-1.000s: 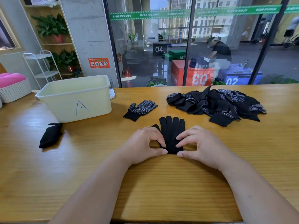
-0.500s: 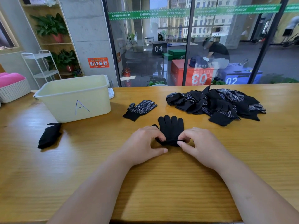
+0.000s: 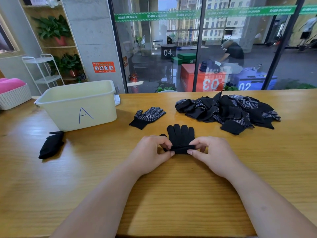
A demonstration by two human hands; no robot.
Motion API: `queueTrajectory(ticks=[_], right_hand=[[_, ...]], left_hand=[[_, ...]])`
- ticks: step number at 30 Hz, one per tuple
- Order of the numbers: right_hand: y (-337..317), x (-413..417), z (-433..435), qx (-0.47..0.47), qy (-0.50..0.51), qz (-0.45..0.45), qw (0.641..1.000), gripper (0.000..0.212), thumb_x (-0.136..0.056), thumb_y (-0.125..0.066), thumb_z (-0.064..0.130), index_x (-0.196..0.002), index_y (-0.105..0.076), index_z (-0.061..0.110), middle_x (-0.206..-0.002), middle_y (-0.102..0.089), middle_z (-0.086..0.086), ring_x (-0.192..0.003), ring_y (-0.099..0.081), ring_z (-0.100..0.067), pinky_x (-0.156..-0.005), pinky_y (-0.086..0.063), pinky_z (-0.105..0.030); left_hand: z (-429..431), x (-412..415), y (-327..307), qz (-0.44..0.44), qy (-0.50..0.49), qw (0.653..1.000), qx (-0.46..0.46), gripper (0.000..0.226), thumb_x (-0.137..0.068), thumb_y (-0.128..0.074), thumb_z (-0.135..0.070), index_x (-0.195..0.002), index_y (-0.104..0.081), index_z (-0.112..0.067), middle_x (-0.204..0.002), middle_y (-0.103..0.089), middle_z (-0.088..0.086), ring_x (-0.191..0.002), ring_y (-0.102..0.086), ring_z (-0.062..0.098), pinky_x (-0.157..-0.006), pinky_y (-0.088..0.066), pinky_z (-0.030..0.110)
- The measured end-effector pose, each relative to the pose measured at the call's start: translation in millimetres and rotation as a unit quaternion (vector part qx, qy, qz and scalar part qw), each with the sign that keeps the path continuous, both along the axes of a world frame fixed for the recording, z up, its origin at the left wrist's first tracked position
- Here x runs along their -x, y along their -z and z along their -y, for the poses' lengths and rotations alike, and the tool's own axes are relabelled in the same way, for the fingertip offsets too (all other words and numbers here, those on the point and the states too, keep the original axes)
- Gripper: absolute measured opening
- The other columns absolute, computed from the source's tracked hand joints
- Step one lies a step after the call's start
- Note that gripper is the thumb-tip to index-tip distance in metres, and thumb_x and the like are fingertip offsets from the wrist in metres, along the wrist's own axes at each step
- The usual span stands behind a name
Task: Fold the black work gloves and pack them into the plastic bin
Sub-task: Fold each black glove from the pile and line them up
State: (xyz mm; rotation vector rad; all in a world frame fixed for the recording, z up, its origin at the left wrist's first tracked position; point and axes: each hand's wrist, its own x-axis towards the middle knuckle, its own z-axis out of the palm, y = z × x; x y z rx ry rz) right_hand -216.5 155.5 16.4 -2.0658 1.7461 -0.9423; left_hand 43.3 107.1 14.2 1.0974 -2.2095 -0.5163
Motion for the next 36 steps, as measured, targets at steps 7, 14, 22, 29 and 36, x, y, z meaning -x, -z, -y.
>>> queueTrajectory(ticks=[7,14,22,29,36], right_hand=[[3,-4,4,-0.031,0.025,0.075,0.996,0.021,-0.092,-0.081,0.043,-0.107,-0.068,0.047,-0.087,-0.074,0.033,-0.08,-0.065,0.002,-0.07,-0.047,-0.022],[8,-13,5,-0.002,0.073,0.03,0.997,0.026,-0.09,-0.079,0.046,-0.106,-0.059,0.044,-0.082,-0.071,0.024,-0.068,-0.062,-0.002,-0.062,-0.05,-0.029],[5,-16,3,0.08,0.055,-0.121,0.988,0.006,-0.093,-0.077,0.041,-0.098,-0.076,0.042,-0.105,-0.06,0.027,-0.095,-0.051,-0.002,-0.073,-0.049,-0.029],[2,-19,1,0.085,0.056,-0.212,0.972,0.023,-0.104,-0.055,0.045,-0.11,-0.078,0.041,-0.111,-0.066,0.031,-0.101,-0.049,-0.001,-0.069,-0.047,-0.023],[1,-9,2,0.041,0.014,-0.199,0.979,0.038,-0.093,-0.062,0.069,-0.122,-0.069,0.046,-0.122,-0.06,0.034,-0.109,-0.049,0.002,-0.084,-0.052,-0.028]], left_hand=[[-3,5,-4,-0.047,-0.037,0.996,-0.073,0.015,-0.093,-0.082,-0.041,-0.096,-0.069,-0.034,-0.086,-0.077,-0.022,-0.079,-0.067,-0.002,-0.072,-0.046,0.017],[-4,13,3,-0.018,-0.089,0.995,-0.028,0.026,-0.092,-0.08,-0.038,-0.094,-0.054,-0.036,-0.082,-0.073,-0.017,-0.077,-0.063,0.001,-0.066,-0.046,0.02],[2,17,7,0.08,-0.06,0.983,0.152,0.008,-0.096,-0.077,-0.032,-0.104,-0.078,-0.033,-0.107,-0.059,-0.019,-0.103,-0.049,0.009,-0.093,-0.047,0.032],[1,17,9,0.14,-0.043,0.97,0.196,0.022,-0.105,-0.061,-0.04,-0.115,-0.08,-0.036,-0.116,-0.071,-0.024,-0.114,-0.052,0.006,-0.089,-0.037,0.027],[6,6,7,0.156,-0.013,0.977,0.148,0.035,-0.097,-0.067,-0.055,-0.128,-0.073,-0.04,-0.127,-0.068,-0.025,-0.122,-0.051,0.003,-0.105,-0.048,0.038]])
